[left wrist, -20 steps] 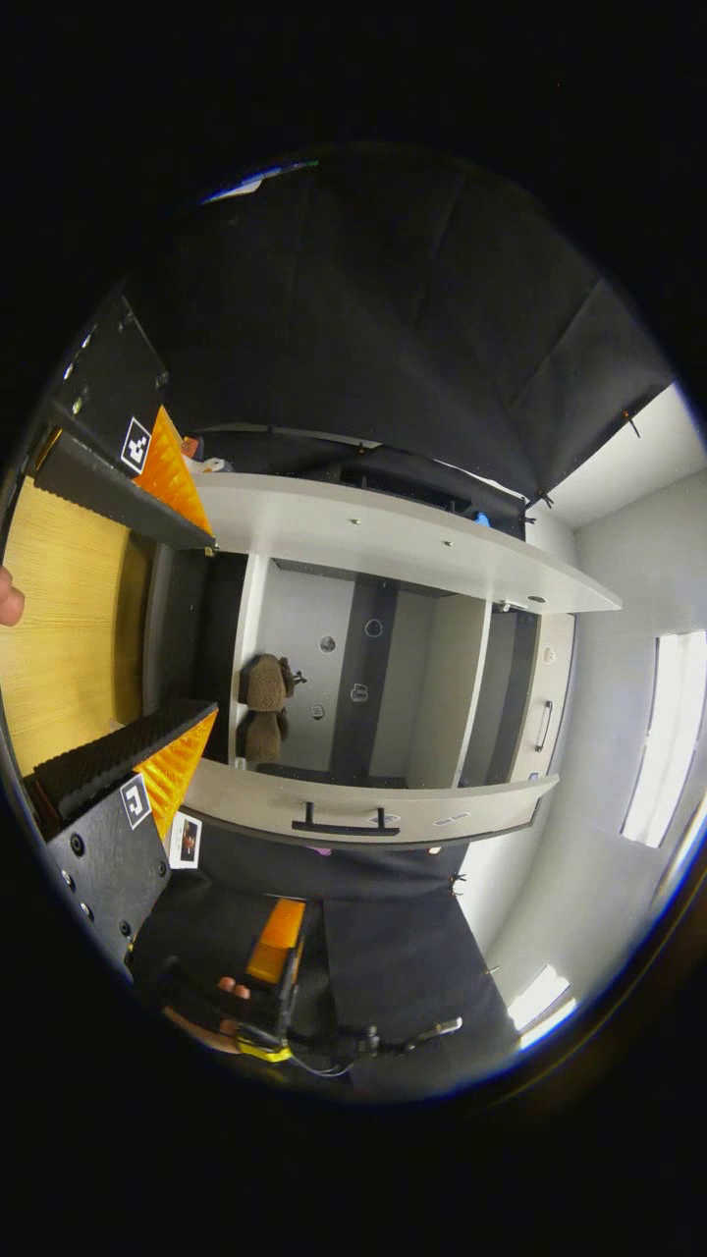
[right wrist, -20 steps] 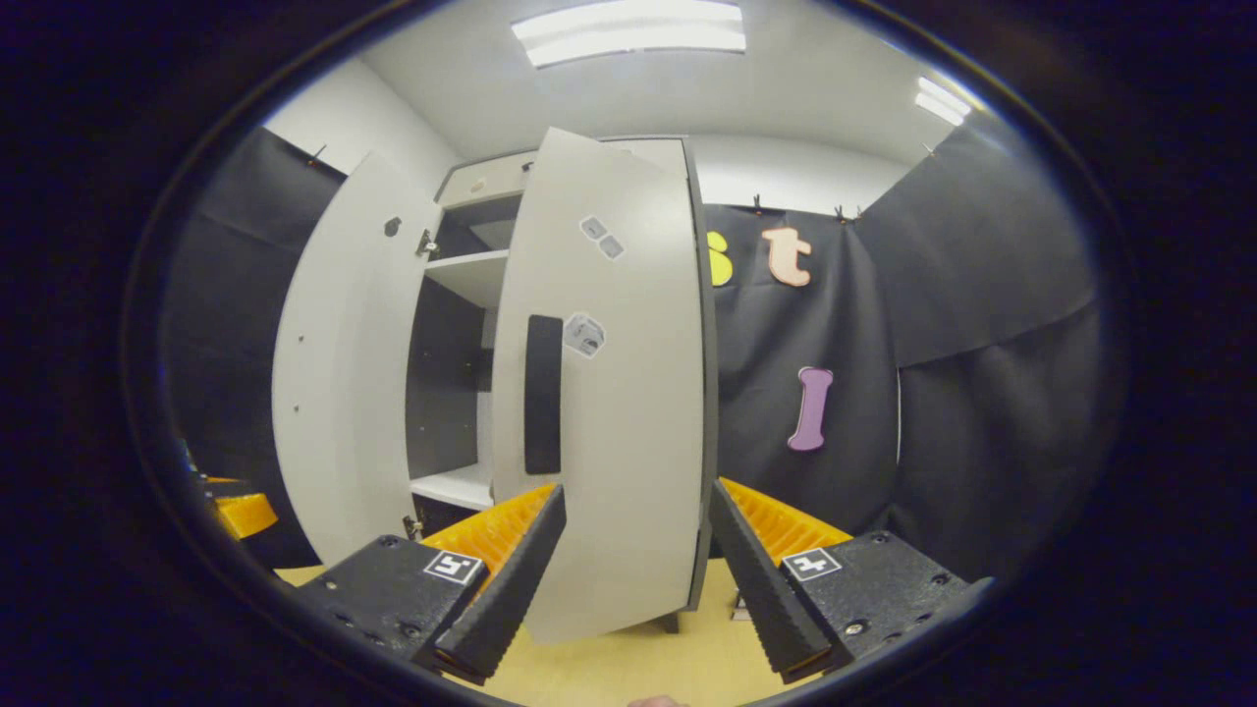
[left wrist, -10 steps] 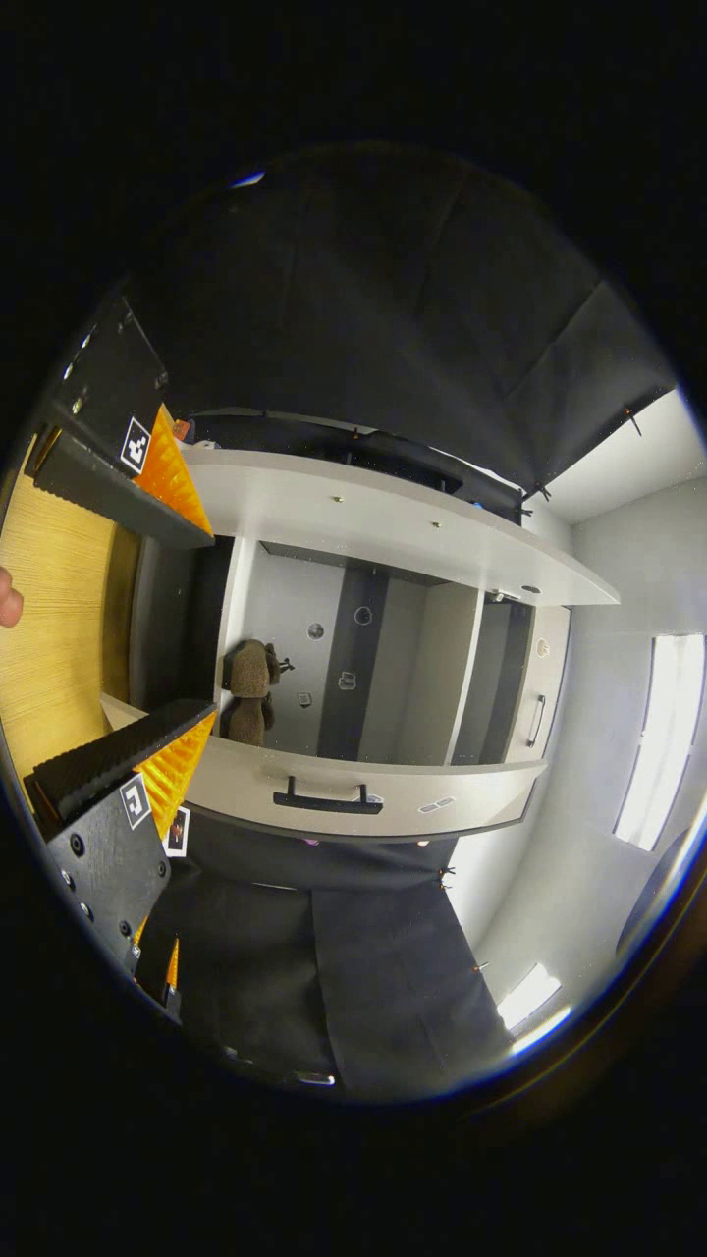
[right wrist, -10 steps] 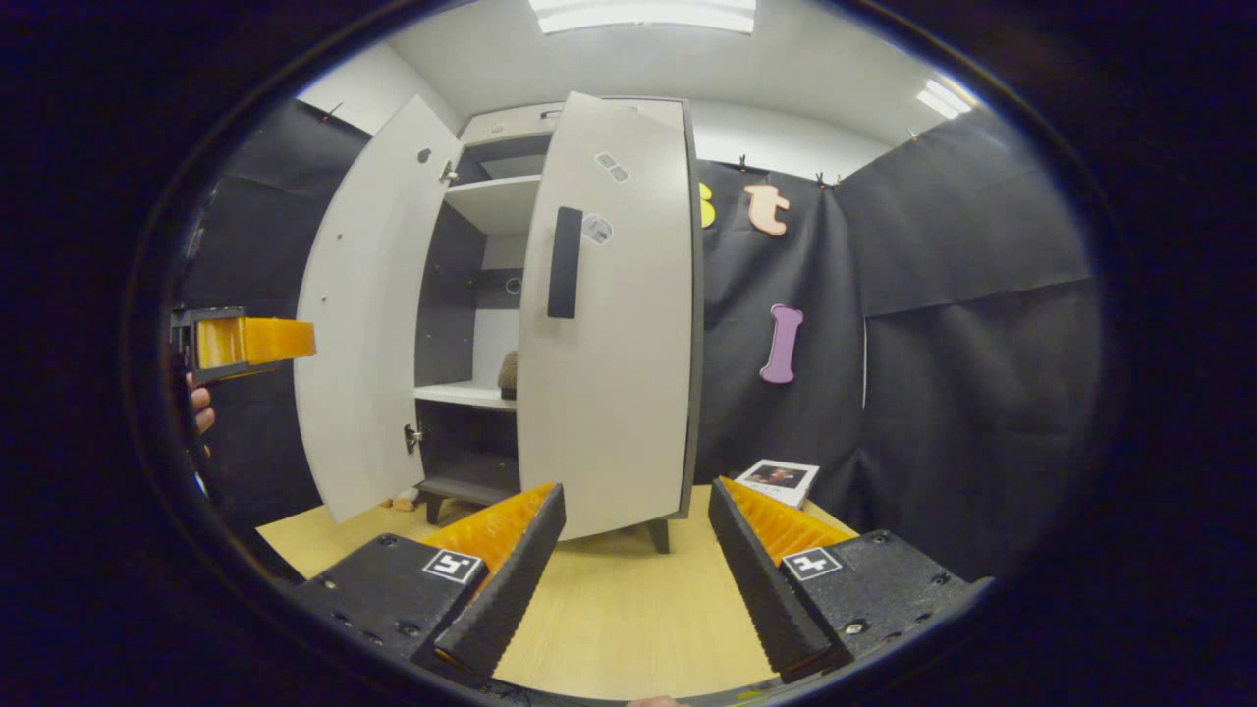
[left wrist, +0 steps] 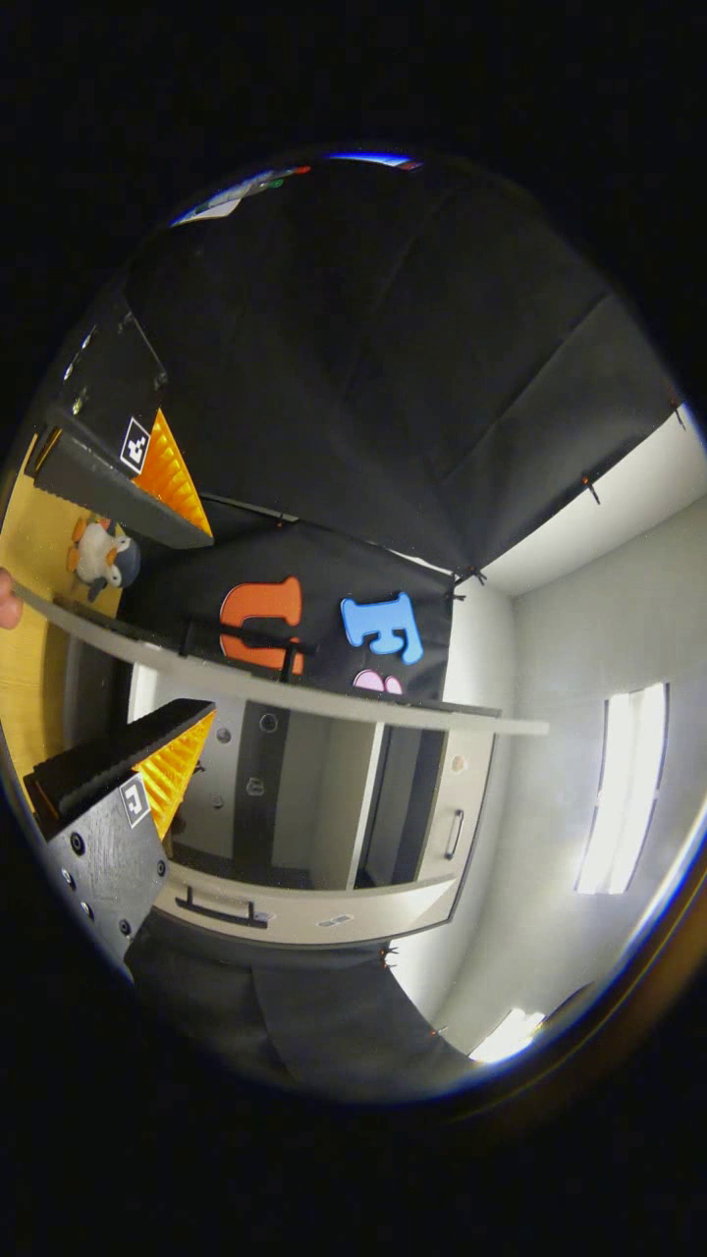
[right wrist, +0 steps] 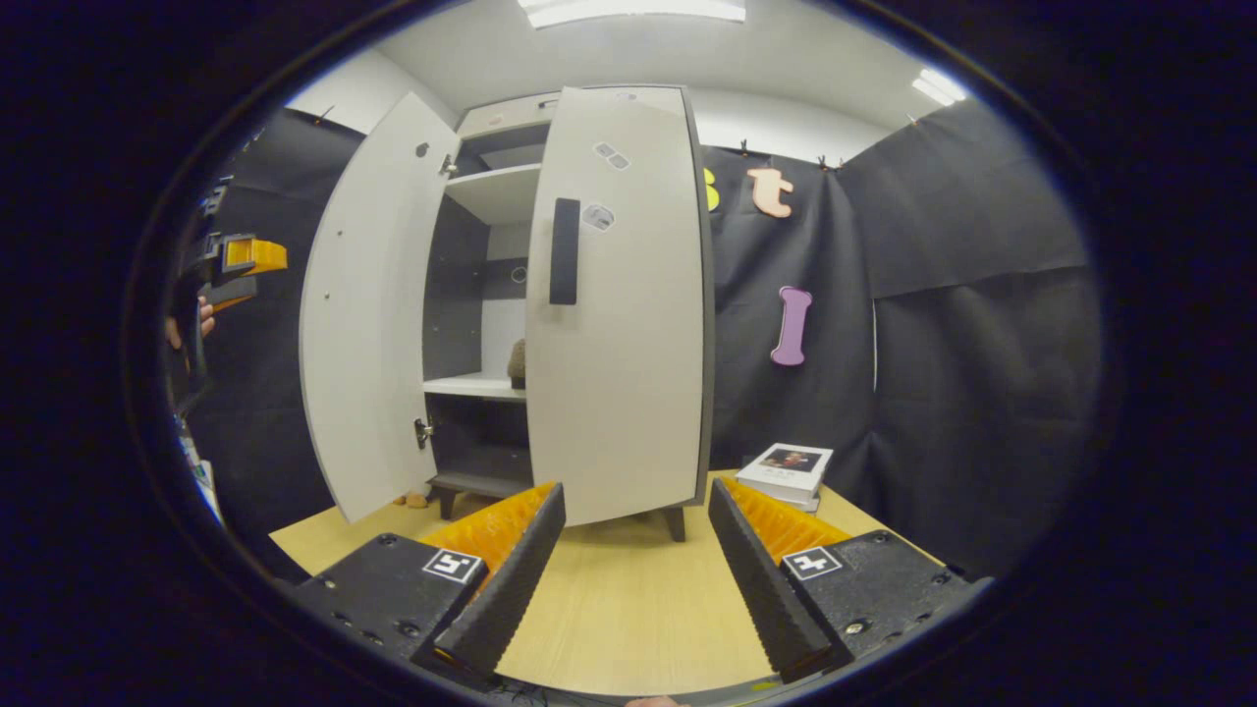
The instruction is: Grab one shoe with the right hand and put it into the shoe cabinet, grab the other shoe with the left hand and put it into the shoe cabinet; then close the right door with the right hand and the left door with the left hand.
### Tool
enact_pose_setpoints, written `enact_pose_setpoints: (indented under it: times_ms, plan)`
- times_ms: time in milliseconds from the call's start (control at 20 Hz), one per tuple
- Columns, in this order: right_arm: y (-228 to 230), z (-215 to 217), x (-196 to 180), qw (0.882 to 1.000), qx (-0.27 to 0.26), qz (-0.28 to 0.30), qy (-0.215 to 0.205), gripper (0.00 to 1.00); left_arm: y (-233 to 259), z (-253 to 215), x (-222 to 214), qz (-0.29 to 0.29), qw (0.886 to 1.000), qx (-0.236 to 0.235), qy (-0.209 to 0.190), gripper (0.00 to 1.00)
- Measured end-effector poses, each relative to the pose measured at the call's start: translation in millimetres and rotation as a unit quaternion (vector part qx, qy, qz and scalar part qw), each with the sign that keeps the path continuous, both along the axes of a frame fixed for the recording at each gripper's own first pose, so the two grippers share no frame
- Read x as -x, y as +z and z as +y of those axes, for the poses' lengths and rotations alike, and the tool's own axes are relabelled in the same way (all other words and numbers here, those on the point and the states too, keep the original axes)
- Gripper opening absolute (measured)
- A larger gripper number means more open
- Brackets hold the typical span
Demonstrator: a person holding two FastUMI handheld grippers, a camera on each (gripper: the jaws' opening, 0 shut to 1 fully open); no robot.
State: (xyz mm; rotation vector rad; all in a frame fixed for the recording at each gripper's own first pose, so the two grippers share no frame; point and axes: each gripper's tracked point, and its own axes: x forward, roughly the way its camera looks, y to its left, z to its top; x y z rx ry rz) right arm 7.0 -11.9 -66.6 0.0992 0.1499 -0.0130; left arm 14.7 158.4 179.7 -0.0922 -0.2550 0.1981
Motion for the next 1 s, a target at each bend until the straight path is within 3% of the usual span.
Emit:
enact_pose_setpoints:
  times_ms: [50, 150, 250, 550, 600, 650, 800, 850, 1000]
  plan:
    - [2, 0, -2, 1.0, 0.002, 0.0, 0.004, 0.96, -3, 22, -10, 0.005, 1.0, 0.005, 0.016, 0.99]
    - [5, 1, -5, 1.0, 0.006, -0.001, 0.011, 0.94, -15, 60, -28, 0.031, 0.998, 0.023, 0.043, 0.95]
    - [7, -4, -7, 1.0, 0.016, -0.003, 0.005, 0.96, -16, 71, -47, 0.035, 0.998, 0.037, 0.038, 0.95]
    - [18, -8, -19, 0.999, 0.036, -0.003, 0.001, 0.96, -35, 82, -52, 0.04, 0.999, 0.032, 0.009, 0.95]
    - [19, -8, -22, 0.999, 0.039, -0.003, 0.002, 0.96, -37, 81, -53, 0.041, 0.999, 0.03, 0.002, 0.99]
    - [21, -7, -24, 0.999, 0.039, -0.004, 0.001, 0.96, -41, 80, -53, 0.046, 0.998, 0.03, -0.007, 0.95]
    - [25, -10, -24, 0.999, 0.035, -0.007, -0.005, 0.96, -39, 77, -47, 0.042, 0.999, 0.007, -0.006, 0.99]
    - [25, -11, -23, 0.999, 0.034, -0.007, -0.008, 0.96, -38, 74, -48, 0.042, 0.999, 0.001, -0.005, 0.94]
    - [22, -13, -20, 0.999, 0.04, -0.005, -0.011, 0.96, -41, 67, -52, 0.045, 0.999, 0.005, -0.008, 0.94]
